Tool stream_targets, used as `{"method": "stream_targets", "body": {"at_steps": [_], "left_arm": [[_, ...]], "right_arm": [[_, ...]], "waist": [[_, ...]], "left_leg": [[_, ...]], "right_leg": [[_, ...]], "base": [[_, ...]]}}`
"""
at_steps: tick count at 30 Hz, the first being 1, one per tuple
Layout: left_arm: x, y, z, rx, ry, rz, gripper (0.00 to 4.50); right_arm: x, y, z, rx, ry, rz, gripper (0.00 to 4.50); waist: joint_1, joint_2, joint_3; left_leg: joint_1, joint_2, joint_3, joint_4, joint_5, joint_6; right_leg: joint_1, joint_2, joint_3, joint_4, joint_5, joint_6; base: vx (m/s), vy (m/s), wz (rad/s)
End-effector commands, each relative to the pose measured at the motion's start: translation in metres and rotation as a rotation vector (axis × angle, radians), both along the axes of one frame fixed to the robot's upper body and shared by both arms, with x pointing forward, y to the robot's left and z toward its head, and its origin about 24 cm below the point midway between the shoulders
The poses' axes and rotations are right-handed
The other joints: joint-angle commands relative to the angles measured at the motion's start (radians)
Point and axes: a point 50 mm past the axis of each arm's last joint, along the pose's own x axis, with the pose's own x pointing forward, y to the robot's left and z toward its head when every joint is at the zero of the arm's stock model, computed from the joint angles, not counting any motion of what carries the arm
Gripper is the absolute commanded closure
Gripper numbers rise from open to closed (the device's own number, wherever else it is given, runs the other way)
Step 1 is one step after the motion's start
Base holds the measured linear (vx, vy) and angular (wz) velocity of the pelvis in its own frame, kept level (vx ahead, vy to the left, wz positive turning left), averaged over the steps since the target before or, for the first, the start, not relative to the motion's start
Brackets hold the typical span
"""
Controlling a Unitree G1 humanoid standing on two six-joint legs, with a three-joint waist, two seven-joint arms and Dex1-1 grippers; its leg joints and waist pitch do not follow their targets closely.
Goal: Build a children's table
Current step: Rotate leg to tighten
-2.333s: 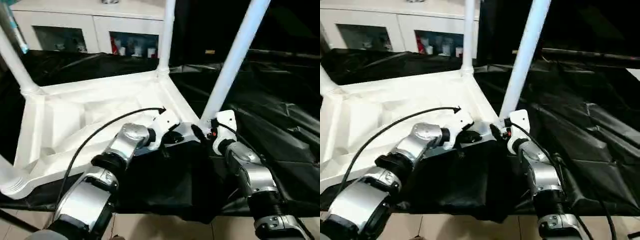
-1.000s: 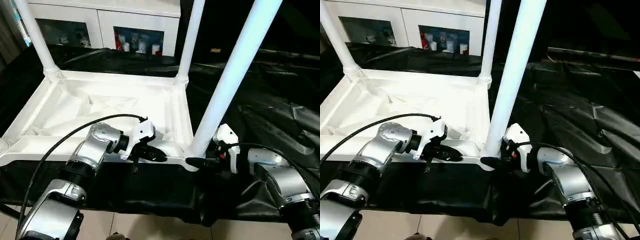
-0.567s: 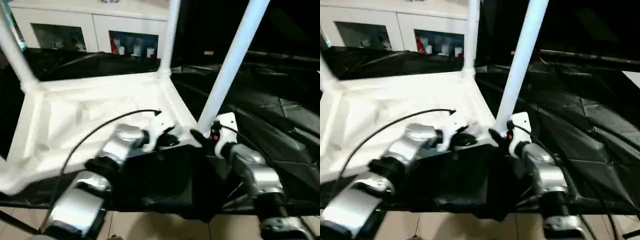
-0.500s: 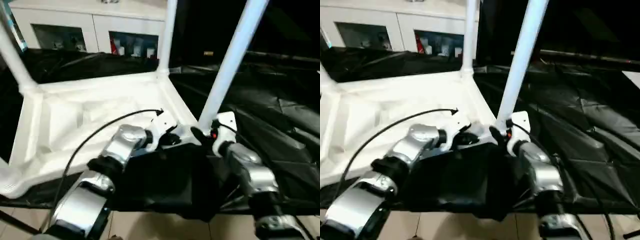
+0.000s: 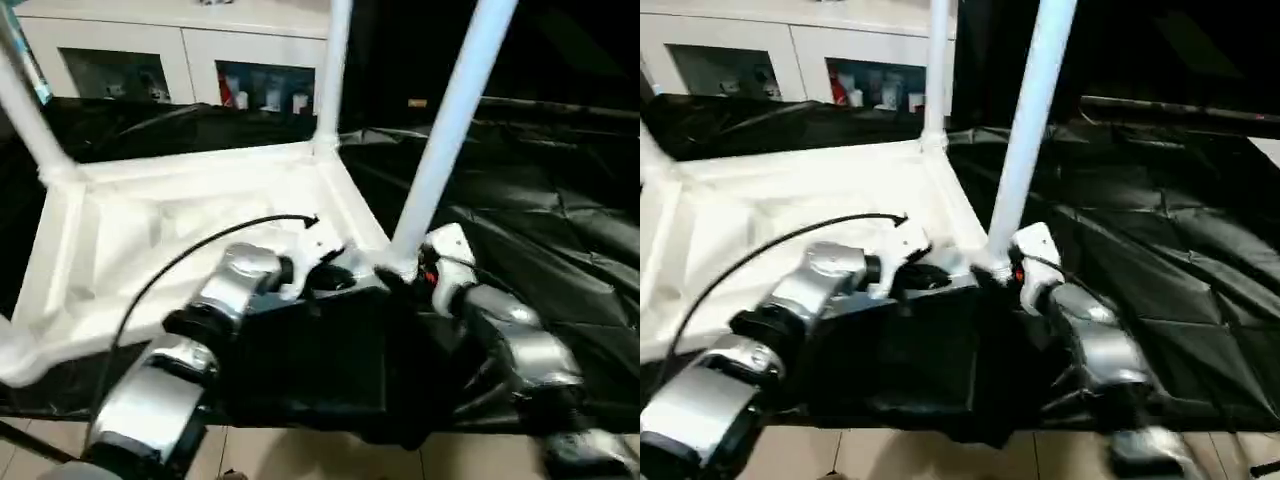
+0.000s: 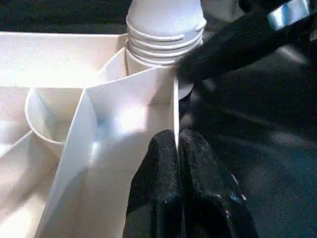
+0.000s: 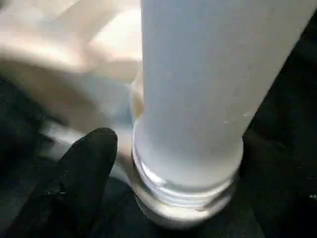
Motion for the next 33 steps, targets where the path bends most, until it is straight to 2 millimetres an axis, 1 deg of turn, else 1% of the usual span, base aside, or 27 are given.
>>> {"method": "stream_targets", "body": {"at_steps": [1, 2, 3, 4, 5, 6, 7, 8, 12, 13, 14, 15, 17, 20, 21, 25, 29, 30, 32, 33], "left_arm": [[-0.011, -0.005, -0.003, -0.011, 0.043, -0.133, 4.50], [-0.012, -0.003, -0.003, -0.008, 0.047, -0.148, 4.50], [-0.013, -0.001, -0.003, -0.010, 0.055, -0.165, 4.50], [-0.015, 0.002, -0.002, -0.011, 0.079, -0.198, 4.50], [-0.017, 0.004, -0.002, -0.011, 0.092, -0.220, 4.50], [-0.020, 0.007, -0.001, -0.009, 0.119, -0.254, 4.50], [-0.022, 0.010, -0.001, -0.005, 0.130, -0.271, 4.50], [-0.023, 0.011, -0.001, -0.002, 0.137, -0.283, 4.50], [-0.026, 0.013, 0.000, -0.005, 0.150, -0.308, 4.50], [-0.026, 0.014, 0.000, -0.004, 0.151, -0.310, 4.50], [-0.027, 0.015, 0.000, -0.002, 0.147, -0.307, 4.50], [-0.026, 0.015, 0.000, -0.002, 0.143, -0.304, 4.50], [-0.026, 0.015, 0.001, -0.004, 0.134, -0.296, 4.50], [-0.026, 0.015, 0.002, -0.005, 0.132, -0.295, 4.50], [-0.026, 0.015, 0.002, -0.005, 0.131, -0.292, 4.50], [-0.026, 0.015, 0.002, -0.006, 0.131, -0.291, 4.50], [-0.026, 0.016, 0.003, -0.007, 0.126, -0.287, 4.50], [-0.026, 0.016, 0.002, -0.006, 0.126, -0.287, 4.50], [-0.026, 0.016, 0.002, -0.006, 0.128, -0.286, 4.50], [-0.026, 0.016, 0.002, -0.005, 0.130, -0.287, 4.50]], "right_arm": [[-0.007, 0.004, 0.012, -0.004, -0.033, 0.163, 0.66], [-0.009, 0.000, 0.013, -0.011, -0.032, 0.186, 0.66], [-0.010, -0.002, 0.015, -0.014, -0.031, 0.201, 0.66], [-0.011, -0.007, 0.018, -0.017, -0.031, 0.224, 0.66], [-0.011, -0.009, 0.020, -0.021, -0.034, 0.236, 0.66], [-0.012, -0.012, 0.023, -0.027, -0.041, 0.245, 0.66], [-0.012, -0.014, 0.025, -0.025, -0.037, 0.258, 0.66], [-0.013, -0.015, 0.026, -0.022, -0.031, 0.271, 0.66], [-0.019, -0.014, 0.024, -0.034, 0.001, 0.332, 0.66], [-0.019, -0.014, 0.023, -0.037, 0.007, 0.341, 0.66], [-0.023, -0.012, 0.020, -0.046, 0.029, 0.373, 0.66], [-0.026, -0.011, 0.018, -0.054, 0.045, 0.395, 0.66], [-0.028, -0.010, 0.014, -0.061, 0.067, 0.418, 0.66], [-0.029, -0.009, 0.012, -0.055, 0.077, 0.421, 0.66], [-0.029, -0.009, 0.011, -0.052, 0.079, 0.419, 0.66], [-0.028, -0.009, 0.009, -0.044, 0.088, 0.406, 0.66], [-0.026, -0.010, 0.010, -0.012, 0.084, 0.376, 0.66], [-0.026, -0.010, 0.010, -0.007, 0.084, 0.374, 0.84], [-0.026, -0.010, 0.010, -0.004, 0.089, 0.375, 0.84], [-0.026, -0.010, 0.009, -0.002, 0.094, 0.377, 0.98]], "waist": [[0.005, -0.005, -0.060], [0.011, -0.005, -0.060], [0.011, -0.005, -0.060], [0.013, -0.001, -0.059], [0.017, -0.001, -0.059], [0.020, 0.001, -0.057], [0.023, 0.002, -0.057], [0.022, 0.002, -0.056], [0.021, 0.001, -0.056], [0.020, -0.003, -0.056], [0.022, -0.001, -0.056], [0.022, -0.005, -0.054], [0.024, -0.003, -0.055], [0.023, -0.006, -0.055], [0.023, -0.004, -0.055], [0.022, -0.005, -0.056], [0.022, -0.003, -0.056], [0.022, -0.003, -0.057], [0.022, -0.005, -0.057], [0.022, -0.004, -0.057]], "left_leg": [[0.004, 0.058, -0.027, -0.062, -0.195, 0.083], [0.004, 0.061, -0.026, -0.060, -0.181, 0.095], [0.004, 0.061, -0.026, -0.060, -0.181, 0.095], [0.005, 0.060, -0.024, -0.061, -0.186, 0.094], [0.007, 0.064, -0.026, -0.062, -0.189, 0.089], [0.010, 0.066, -0.025, -0.063, -0.192, 0.083], [0.010, 0.066, -0.024, -0.063, -0.198, 0.077], [0.008, 0.066, -0.024, -0.065, -0.202, 0.075], [0.008, 0.066, -0.024, -0.064, -0.211, 0.066], [0.007, 0.065, -0.024, -0.064, -0.214, 0.066], [0.008, 0.064, -0.025, -0.064, -0.216, 0.063], [0.007, 0.064, -0.025, -0.065, -0.218, 0.062], [0.007, 0.065, -0.026, -0.065, -0.211, 0.063], [0.006, 0.064, -0.026, -0.064, -0.211, 0.061], [0.007, 0.064, -0.027, -0.065, -0.210, 0.060], [0.006, 0.063, -0.026, -0.064, -0.197, 0.062], [0.006, 0.063, -0.025, -0.063, -0.198, 0.064], [0.007, 0.062, -0.025, -0.063, -0.200, 0.063], [0.006, 0.063, -0.026, -0.063, -0.200, 0.062], [0.006, 0.063, -0.026, -0.063, -0.198, 0.062]], "right_leg": [[0.051, -0.071, 0.050, -0.073, -0.218, -0.202], [0.051, -0.074, 0.051, -0.069, -0.187, -0.219], [0.051, -0.074, 0.051, -0.069, -0.187, -0.219], [0.050, -0.072, 0.050, -0.071, -0.194, -0.226], [0.052, -0.074, 0.050, -0.070, -0.197, -0.231], [0.049, -0.074, 0.051, -0.069, -0.202, -0.236], [0.049, -0.073, 0.050, -0.068, -0.207, -0.240], [0.050, -0.072, 0.050, -0.069, -0.211, -0.240], [0.049, -0.073, 0.050, -0.070, -0.225, -0.237], [0.049, -0.073, 0.050, -0.071, -0.234, -0.233], [0.049, -0.075, 0.050, -0.073, -0.254, -0.226], [0.049, -0.074, 0.050, -0.075, -0.269, -0.218], [0.048, -0.075, 0.051, -0.074, -0.265, -0.215], [0.048, -0.075, 0.050, -0.075, -0.276, -0.210], [0.047, -0.075, 0.050, -0.075, -0.277, -0.209], [0.049, -0.074, 0.050, -0.072, -0.252, -0.214], [0.048, -0.073, 0.050, -0.072, -0.249, -0.217], [0.048, -0.073, 0.050, -0.073, -0.252, -0.216], [0.049, -0.073, 0.049, -0.073, -0.255, -0.216], [0.049, -0.073, 0.049, -0.072, -0.252, -0.216]], "base": [[0.000, 0.000, 0.00], [0.000, 0.000, 0.00], [0.000, 0.000, 0.00], [0.000, 0.000, 0.00], [0.000, 0.000, 0.00], [0.000, 0.000, 0.00], [0.000, 0.000, 0.00], [0.000, 0.000, 0.00], [0.000, 0.000, 0.00], [0.000, 0.000, 0.00], [0.000, 0.000, 0.00], [0.000, 0.000, 0.00], [0.000, 0.000, 0.00], [0.000, 0.000, 0.00], [0.000, 0.000, 0.00], [0.000, 0.000, 0.00], [0.000, 0.000, 0.00], [0.000, 0.000, 0.00], [0.000, 0.000, 0.00], [0.000, 0.000, 0.00]]}}
